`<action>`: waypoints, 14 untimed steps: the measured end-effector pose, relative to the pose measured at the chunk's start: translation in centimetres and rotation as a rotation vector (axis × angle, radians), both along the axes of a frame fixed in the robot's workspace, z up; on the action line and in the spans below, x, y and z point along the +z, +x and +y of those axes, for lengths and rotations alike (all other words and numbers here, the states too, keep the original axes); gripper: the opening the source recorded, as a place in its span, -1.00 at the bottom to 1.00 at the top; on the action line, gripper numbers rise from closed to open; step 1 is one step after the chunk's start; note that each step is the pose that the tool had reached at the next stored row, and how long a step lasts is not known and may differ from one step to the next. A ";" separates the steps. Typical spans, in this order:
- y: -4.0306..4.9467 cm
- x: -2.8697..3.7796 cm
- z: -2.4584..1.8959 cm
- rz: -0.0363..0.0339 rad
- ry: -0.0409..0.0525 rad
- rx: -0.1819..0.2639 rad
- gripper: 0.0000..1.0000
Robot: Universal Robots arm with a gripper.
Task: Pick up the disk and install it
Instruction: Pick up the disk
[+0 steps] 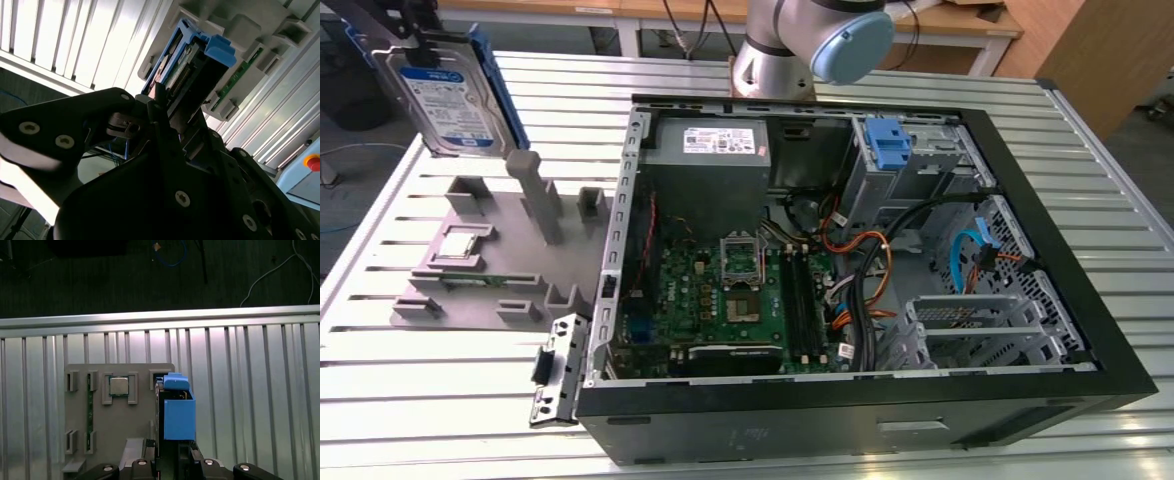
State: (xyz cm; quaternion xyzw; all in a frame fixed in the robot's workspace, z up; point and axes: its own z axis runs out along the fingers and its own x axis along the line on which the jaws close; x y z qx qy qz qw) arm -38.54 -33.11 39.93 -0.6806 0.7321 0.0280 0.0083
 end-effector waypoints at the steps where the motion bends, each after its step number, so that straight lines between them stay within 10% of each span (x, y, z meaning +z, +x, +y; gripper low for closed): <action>1: 0.00 0.00 0.00 -0.0001 0.0001 0.000 -0.30; 14: 0.00 0.73 0.00 0.0001 0.0007 0.000 -0.30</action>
